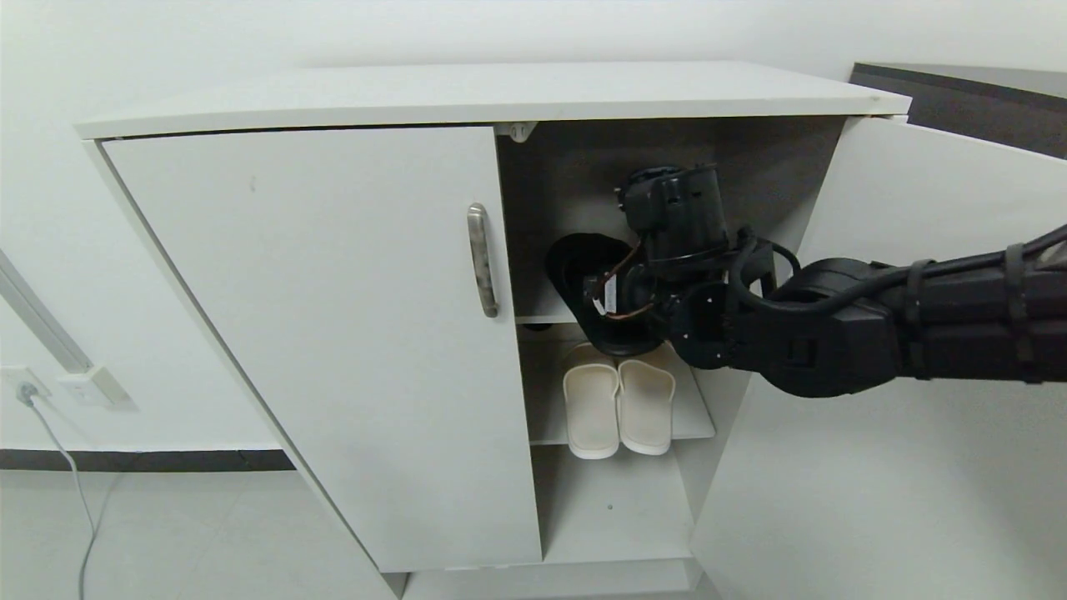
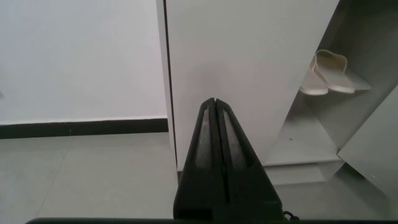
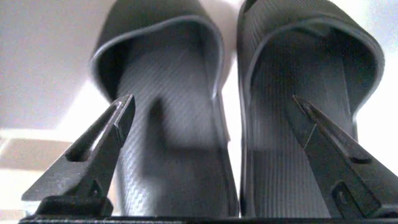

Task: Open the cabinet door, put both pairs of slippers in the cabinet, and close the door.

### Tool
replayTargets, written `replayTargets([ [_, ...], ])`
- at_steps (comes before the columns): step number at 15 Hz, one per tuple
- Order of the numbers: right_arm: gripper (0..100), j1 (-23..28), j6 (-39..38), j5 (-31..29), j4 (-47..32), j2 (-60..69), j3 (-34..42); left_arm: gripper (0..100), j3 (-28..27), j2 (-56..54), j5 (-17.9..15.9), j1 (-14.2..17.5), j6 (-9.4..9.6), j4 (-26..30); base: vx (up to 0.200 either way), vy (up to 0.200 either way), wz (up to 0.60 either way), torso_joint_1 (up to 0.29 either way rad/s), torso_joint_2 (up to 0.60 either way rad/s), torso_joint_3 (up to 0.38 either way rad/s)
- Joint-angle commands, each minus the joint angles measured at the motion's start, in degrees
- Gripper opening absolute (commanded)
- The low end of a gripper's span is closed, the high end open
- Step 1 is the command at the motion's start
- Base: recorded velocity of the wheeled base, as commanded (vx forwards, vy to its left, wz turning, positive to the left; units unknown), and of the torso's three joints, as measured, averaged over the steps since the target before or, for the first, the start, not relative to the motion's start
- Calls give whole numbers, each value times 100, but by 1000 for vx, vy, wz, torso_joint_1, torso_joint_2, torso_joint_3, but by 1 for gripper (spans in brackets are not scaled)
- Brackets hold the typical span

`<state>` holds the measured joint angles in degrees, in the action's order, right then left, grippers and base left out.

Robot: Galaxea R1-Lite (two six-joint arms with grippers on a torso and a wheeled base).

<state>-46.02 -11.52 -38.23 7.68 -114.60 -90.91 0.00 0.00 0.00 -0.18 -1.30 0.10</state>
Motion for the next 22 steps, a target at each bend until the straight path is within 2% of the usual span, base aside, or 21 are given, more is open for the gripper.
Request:
replayTargets([
  [1,100,-250,18,9,216,562,653,0,0,9,0,1,-1,-1,0,0,0,0,0,0],
  [6,100,-742,27,96,999,1590,2235,0,0,9,0,1,-1,-1,0,0,0,0,0,0],
  [7,0,-882,27,114,1218,1775,2631,0,0,9,0,1,7,-1,0,0,0,0,0,0],
  [11,0,-1252,45,378,1711,2399,3633,0,0,9,-18,1,43,-1,0,0,0,0,0,0],
  [13,0,-1260,53,378,1711,2531,3826,0,0,9,-35,1,34,-1,0,0,0,0,0,0],
  [22,0,-1260,18,360,1728,2223,3887,0,0,9,-26,1,25,-1,0,0,0,0,0,0],
])
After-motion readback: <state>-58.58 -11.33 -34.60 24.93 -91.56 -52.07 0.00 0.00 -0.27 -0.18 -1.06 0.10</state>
